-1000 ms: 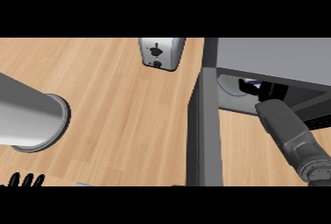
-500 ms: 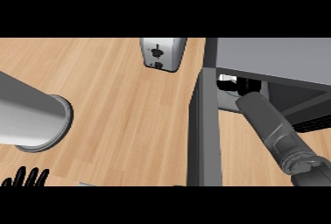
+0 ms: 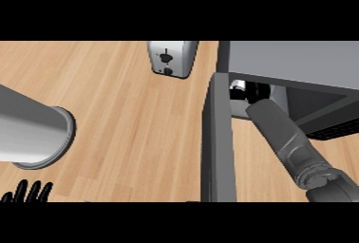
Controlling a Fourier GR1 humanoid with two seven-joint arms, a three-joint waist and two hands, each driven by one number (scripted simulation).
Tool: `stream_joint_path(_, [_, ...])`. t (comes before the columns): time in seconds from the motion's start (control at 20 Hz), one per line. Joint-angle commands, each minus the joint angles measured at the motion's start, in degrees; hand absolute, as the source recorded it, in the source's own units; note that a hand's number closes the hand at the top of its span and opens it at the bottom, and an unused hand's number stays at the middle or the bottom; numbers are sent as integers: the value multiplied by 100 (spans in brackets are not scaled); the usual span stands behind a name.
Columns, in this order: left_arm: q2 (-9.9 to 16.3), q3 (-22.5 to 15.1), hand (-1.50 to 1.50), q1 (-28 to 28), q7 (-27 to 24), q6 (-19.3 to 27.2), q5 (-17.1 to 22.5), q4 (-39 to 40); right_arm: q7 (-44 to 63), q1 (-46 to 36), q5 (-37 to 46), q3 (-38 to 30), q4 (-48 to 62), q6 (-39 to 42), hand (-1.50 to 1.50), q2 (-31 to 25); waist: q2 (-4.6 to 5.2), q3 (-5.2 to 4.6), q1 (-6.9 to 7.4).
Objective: Pick up the milk, place it into the microwave and close the microwave
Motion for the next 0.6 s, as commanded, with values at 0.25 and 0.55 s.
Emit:
stream_joint_path(0.25, [44, 12, -150, 158, 0, -74, 26, -108, -623, 165, -706, -712, -520, 1182, -150, 341, -139, 13, -209])
stream_joint_path(0.55, [-42, -35, -150, 161, -101, -55, -91, -2, -1441, 761, -1144, -1151, -673, 1956, -150, 440, -187, 0, -421])
